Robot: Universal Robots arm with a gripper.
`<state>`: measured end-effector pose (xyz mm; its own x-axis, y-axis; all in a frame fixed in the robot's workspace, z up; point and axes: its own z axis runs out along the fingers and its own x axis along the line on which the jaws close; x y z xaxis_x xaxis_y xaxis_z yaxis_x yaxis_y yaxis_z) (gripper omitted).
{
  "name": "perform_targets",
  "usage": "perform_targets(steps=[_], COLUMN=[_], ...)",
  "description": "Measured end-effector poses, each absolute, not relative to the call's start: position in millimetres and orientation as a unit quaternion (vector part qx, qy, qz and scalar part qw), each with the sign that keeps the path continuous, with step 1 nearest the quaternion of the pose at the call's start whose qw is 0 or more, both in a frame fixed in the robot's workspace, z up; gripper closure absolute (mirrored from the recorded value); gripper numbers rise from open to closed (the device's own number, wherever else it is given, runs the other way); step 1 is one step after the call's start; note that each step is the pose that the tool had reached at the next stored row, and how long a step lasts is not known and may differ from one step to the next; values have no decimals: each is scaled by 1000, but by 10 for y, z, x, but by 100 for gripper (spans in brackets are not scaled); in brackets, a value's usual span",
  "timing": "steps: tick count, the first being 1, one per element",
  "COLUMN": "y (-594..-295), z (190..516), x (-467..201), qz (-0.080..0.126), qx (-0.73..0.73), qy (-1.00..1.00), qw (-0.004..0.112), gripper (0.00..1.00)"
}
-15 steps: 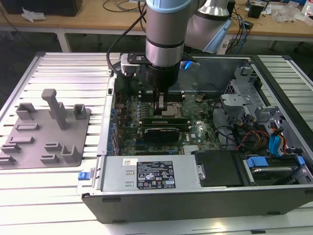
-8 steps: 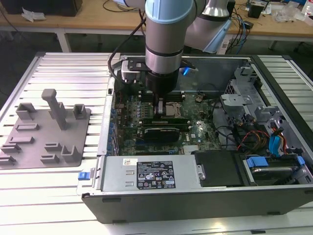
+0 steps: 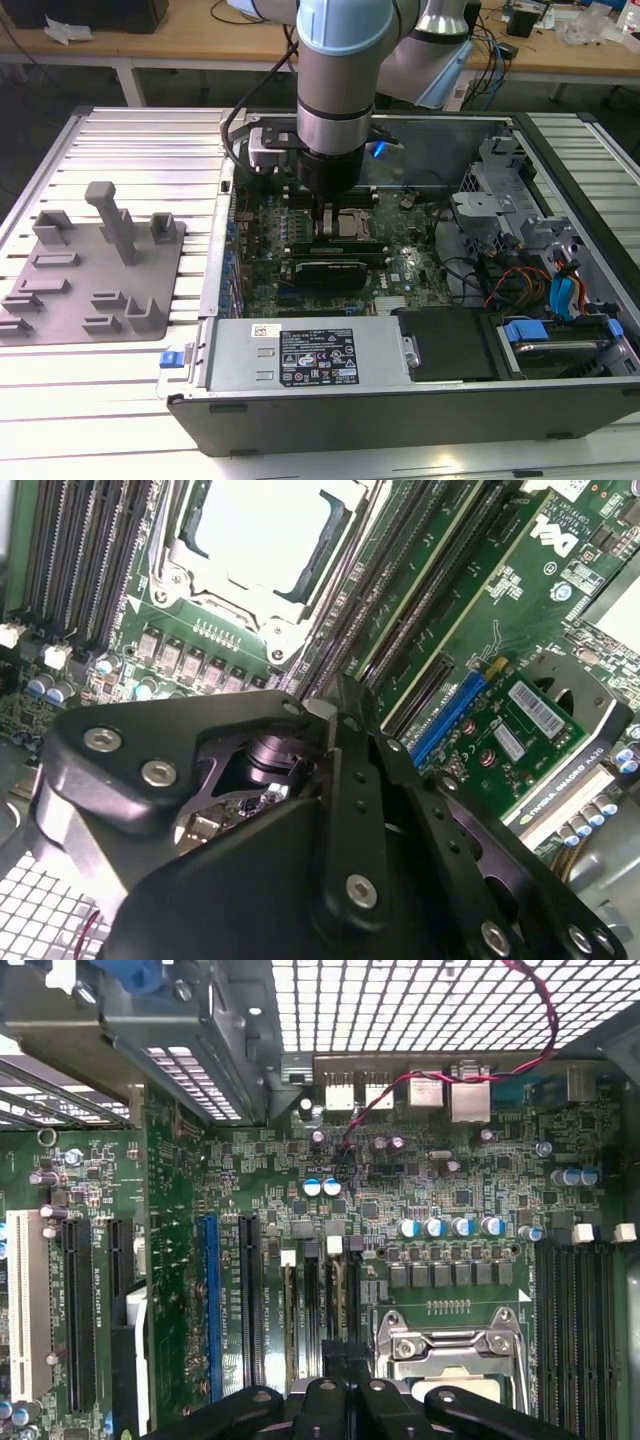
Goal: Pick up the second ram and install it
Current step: 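Press down the second ram until it locks into place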
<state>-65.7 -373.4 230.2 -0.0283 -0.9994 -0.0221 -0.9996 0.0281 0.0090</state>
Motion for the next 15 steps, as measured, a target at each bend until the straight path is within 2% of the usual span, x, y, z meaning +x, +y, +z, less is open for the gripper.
perform_targets(steps=[8,15], y=[-3732,-3733], z=[2283,2748], x=[-656,-656], qz=[11,11], qx=[-697,-697], qy=[717,717], qw=[6,5], gripper=[92,92])
